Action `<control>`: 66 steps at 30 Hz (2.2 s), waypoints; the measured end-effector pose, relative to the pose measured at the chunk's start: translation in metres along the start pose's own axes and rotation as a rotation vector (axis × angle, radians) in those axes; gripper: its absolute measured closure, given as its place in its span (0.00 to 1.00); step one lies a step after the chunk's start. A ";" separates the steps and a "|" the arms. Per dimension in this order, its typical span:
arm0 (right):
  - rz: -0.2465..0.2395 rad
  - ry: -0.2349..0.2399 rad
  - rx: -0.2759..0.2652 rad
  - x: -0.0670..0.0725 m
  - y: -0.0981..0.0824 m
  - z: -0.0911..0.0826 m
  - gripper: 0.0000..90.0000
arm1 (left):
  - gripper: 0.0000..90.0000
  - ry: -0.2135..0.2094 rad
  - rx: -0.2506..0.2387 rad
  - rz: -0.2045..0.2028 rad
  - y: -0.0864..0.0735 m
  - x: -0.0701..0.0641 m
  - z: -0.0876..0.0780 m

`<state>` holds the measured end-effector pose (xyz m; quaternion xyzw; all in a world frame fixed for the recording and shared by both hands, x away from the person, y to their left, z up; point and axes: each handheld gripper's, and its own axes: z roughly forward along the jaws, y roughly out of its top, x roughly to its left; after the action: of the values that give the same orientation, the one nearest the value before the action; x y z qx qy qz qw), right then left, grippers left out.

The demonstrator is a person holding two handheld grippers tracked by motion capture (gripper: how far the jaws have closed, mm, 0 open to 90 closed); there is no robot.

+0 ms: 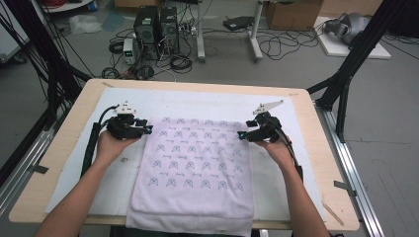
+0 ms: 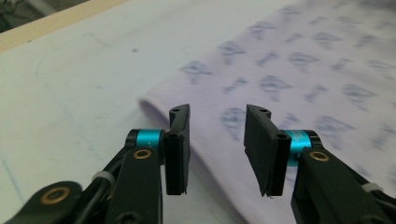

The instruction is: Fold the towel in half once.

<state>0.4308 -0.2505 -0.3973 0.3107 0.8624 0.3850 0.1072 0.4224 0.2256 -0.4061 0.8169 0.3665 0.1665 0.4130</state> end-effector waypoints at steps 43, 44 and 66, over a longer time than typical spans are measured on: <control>0.018 -0.112 0.005 -0.049 0.059 0.002 0.57 | 0.62 0.142 -0.062 -0.050 0.063 0.040 -0.002; 0.007 -0.112 0.008 -0.047 0.053 0.003 0.56 | 0.61 0.126 -0.053 -0.052 0.056 0.038 -0.002; -0.093 0.070 0.022 0.065 -0.032 -0.020 0.53 | 0.56 -0.061 -0.086 0.065 -0.053 -0.055 -0.057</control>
<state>0.3569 -0.2388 -0.4039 0.2578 0.8834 0.3805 0.0916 0.3282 0.2367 -0.4123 0.8147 0.3195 0.1706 0.4529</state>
